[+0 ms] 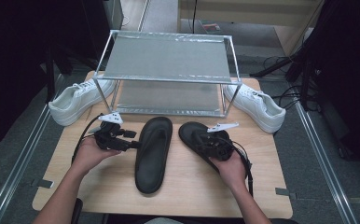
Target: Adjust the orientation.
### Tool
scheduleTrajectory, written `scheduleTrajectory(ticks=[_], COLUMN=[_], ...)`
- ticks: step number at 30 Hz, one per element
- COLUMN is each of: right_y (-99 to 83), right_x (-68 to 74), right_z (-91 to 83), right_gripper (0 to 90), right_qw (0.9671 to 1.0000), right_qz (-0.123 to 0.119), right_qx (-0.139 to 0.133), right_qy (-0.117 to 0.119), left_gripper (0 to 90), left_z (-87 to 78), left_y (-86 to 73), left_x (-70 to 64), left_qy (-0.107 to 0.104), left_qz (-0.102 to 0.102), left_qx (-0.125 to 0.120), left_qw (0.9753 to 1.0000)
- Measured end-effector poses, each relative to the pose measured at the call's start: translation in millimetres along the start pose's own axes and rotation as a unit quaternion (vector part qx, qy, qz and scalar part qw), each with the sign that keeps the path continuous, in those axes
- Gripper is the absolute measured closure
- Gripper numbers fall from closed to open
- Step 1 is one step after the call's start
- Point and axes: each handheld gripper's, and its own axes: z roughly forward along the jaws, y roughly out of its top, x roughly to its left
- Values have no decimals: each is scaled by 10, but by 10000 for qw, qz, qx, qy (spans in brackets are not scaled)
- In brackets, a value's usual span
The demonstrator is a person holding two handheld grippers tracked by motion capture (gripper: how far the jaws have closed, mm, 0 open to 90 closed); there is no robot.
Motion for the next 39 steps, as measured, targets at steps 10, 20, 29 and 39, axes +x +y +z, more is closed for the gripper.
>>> scheduleTrajectory(ticks=[10, 20, 29, 39], right_y=[-9, -87, -39, 74], right_x=[-1, -155, -222, -151], right_z=[-60, -532, -395, -212], right_gripper=[619, 900, 900, 900], right_qw=[9990, 9970, 9986, 9972], right_qz=[-181, -317, -414, -676], right_qx=[-122, -450, -138, 52], right_qy=[400, 538, 295, 309], left_gripper=[411, 426, 738, 900], left_z=[22, -2, -39, 36], left_y=[4, 4, -51, -111], left_x=[-9, -47, -77, -125], left_qy=[41, 110, 238, 131], left_qz=[-29, 20, 29, -54], left_qx=[51, 31, -10, 177], left_qw=[10000, 9999, 9997, 9997])
